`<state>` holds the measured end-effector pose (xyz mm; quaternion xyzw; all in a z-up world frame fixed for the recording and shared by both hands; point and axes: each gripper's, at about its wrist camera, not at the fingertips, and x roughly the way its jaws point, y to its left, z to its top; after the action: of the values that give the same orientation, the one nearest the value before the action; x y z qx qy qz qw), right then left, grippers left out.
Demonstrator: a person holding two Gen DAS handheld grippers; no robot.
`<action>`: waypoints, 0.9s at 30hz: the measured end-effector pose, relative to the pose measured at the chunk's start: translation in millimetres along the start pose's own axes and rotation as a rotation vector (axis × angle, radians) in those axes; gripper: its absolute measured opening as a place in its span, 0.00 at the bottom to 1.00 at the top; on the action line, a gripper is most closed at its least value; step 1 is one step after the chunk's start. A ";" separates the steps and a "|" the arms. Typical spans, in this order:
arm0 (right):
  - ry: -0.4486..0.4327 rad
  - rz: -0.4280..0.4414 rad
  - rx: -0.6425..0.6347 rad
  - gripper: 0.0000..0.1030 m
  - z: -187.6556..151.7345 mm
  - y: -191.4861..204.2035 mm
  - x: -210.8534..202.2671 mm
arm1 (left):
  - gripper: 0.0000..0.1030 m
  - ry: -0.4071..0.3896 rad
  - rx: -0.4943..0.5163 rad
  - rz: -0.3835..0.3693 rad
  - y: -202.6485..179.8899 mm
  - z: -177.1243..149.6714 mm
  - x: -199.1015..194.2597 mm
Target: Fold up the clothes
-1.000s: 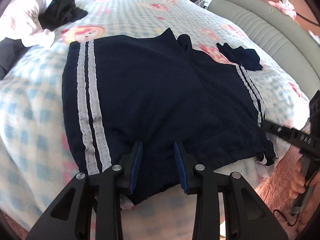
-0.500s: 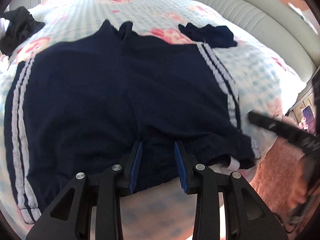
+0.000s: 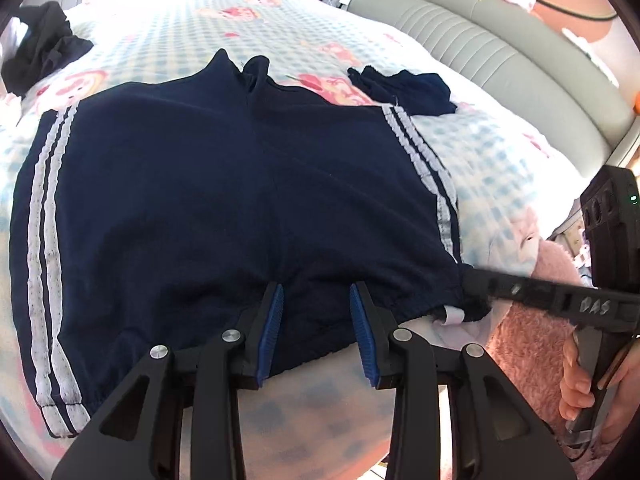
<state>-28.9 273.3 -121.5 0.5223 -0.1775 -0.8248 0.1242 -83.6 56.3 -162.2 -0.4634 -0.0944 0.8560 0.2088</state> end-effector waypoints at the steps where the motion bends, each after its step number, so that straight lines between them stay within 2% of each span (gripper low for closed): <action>1: -0.024 0.017 0.001 0.53 2.2 0.0 -4.5 | 0.36 0.002 -0.004 -0.003 0.7 0.3 1.0; 4: -0.052 0.077 0.071 0.53 4.9 -10.4 -6.8 | 0.36 0.002 0.000 0.002 -3.5 -4.4 -2.0; 7: 0.015 0.007 0.078 0.50 5.1 -12.8 8.8 | 0.37 0.003 0.007 0.003 -9.4 -9.7 -2.8; 11: 0.043 0.004 0.064 0.49 0.1 -8.8 12.9 | 0.37 0.000 -0.016 -0.013 -6.2 -10.5 -5.6; 13: 0.037 0.056 0.059 0.51 -1.2 -7.0 10.3 | 0.37 -0.019 -0.030 -0.037 -4.8 -11.1 -10.4; 15: 0.046 0.107 0.048 0.51 -3.4 -6.0 10.6 | 0.37 -0.057 -0.040 -0.093 -5.7 -10.3 -19.6; 17: 0.056 0.154 0.037 0.42 -5.7 -5.0 10.8 | 0.37 -0.083 -0.037 -0.154 -8.7 -9.3 -26.9; 18: 0.063 0.160 0.032 0.30 -7.3 -4.2 10.5 | 0.37 -0.087 -0.031 -0.166 -10.5 -9.1 -28.0; 19: 0.066 0.155 0.029 0.25 -7.8 -3.4 12.1 | 0.37 -0.082 -0.024 -0.158 -11.9 -8.8 -26.2; 21: 0.059 0.157 0.029 0.19 -8.0 -4.5 10.3 | 0.37 -0.041 -0.010 -0.118 -13.1 -9.7 -17.1; 24: 0.016 0.168 0.032 0.17 -6.8 -7.3 1.0 | 0.37 0.043 0.009 -0.074 -13.2 -12.6 -0.4; 27: -0.025 0.166 0.014 0.16 0.7 -1.7 -6.7 | 0.37 0.029 0.004 -0.095 -13.5 -9.2 -6.2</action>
<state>-26.7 277.6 -116.4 0.4961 -0.2276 -0.8170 0.1861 -69.2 65.3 -157.8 -0.4705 -0.1116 0.8384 0.2516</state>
